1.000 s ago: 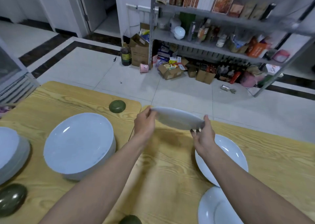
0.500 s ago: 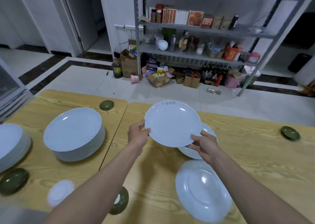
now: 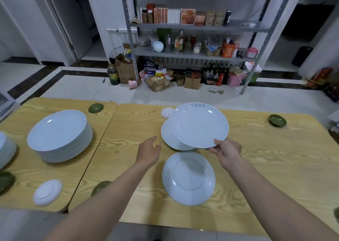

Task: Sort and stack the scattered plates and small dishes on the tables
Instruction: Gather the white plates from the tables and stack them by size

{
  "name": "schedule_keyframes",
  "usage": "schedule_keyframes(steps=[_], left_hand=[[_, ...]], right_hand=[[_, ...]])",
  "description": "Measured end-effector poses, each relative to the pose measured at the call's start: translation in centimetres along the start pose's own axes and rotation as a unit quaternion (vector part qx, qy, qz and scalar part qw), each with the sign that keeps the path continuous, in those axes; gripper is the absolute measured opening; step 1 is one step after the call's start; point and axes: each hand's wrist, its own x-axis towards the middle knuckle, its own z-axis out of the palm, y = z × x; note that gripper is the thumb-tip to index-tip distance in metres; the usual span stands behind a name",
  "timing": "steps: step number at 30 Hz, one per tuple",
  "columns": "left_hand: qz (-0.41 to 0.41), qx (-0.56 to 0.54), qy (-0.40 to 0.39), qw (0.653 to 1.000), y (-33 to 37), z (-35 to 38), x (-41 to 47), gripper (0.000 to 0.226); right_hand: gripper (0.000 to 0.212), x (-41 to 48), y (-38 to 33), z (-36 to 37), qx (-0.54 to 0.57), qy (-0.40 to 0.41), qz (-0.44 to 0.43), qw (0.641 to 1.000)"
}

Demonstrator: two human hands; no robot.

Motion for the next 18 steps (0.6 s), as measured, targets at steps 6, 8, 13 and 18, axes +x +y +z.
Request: schedule_keyframes(steps=[6, 8, 13, 18], left_hand=[[0.141, 0.239, -0.051, 0.960, 0.5, 1.3, 1.2, 0.053], [0.172, 0.286, -0.061, 0.941, 0.7, 1.9, 2.2, 0.051], [0.151, 0.307, -0.097, 0.935, 0.5, 3.9, 5.0, 0.049], [0.081, 0.279, -0.116, 0.950, -0.7, 6.4, 7.8, 0.047]], right_hand=[[0.025, 2.0, -0.8, -0.9, 0.020, 0.035, -0.002, 0.999], [0.026, 2.8, -1.0, -1.1, 0.027, 0.042, -0.001, 0.999], [0.029, 5.1, -1.5, -1.3, 0.044, 0.066, 0.003, 0.997], [0.039, 7.3, -0.9, -1.2, 0.054, 0.093, 0.016, 0.994]])
